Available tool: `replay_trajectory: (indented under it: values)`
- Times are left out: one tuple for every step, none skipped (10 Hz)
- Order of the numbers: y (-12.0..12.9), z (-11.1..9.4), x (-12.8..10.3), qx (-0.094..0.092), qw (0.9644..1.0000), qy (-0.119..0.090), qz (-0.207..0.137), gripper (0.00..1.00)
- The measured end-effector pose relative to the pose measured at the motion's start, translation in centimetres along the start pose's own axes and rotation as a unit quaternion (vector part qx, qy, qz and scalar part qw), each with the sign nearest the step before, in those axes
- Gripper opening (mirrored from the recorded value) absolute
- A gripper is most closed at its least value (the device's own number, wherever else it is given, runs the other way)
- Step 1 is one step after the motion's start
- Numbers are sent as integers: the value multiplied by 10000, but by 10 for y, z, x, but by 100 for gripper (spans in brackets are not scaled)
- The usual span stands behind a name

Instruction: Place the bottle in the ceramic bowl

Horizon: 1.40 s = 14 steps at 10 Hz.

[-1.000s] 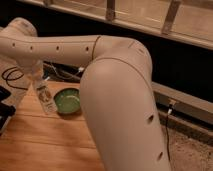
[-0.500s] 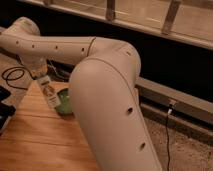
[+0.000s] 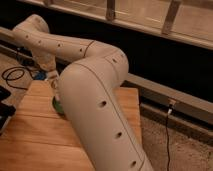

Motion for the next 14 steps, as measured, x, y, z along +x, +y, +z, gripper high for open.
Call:
replay_trajectory:
  values:
    - [-17,16,-2,26,9998,115,157,0]
    - [-30,37,2,24,9992,248,308,0]
    - [-38,55,8,25,9981,346,501,0]
    - [-43,65,17,-34,9965,425,716,0]
    - [-51,72,29,-85,9949,486,880,0]
    - [-49,73,41,-187,9939,547,934,0]
    - [-39,73,48,-293,9935,597,919,0]
    - [-35,73,50,-320,9935,606,904,1]
    - [-37,73,50,-308,9936,597,905,6]
    - [-39,73,50,-304,9935,596,917,18]
    - [-38,72,50,-311,9935,599,913,27]
    - [-36,73,50,-316,9936,603,903,38]
    - [-36,73,50,-317,9936,601,902,47]
    - [-36,73,50,-316,9936,601,906,58]
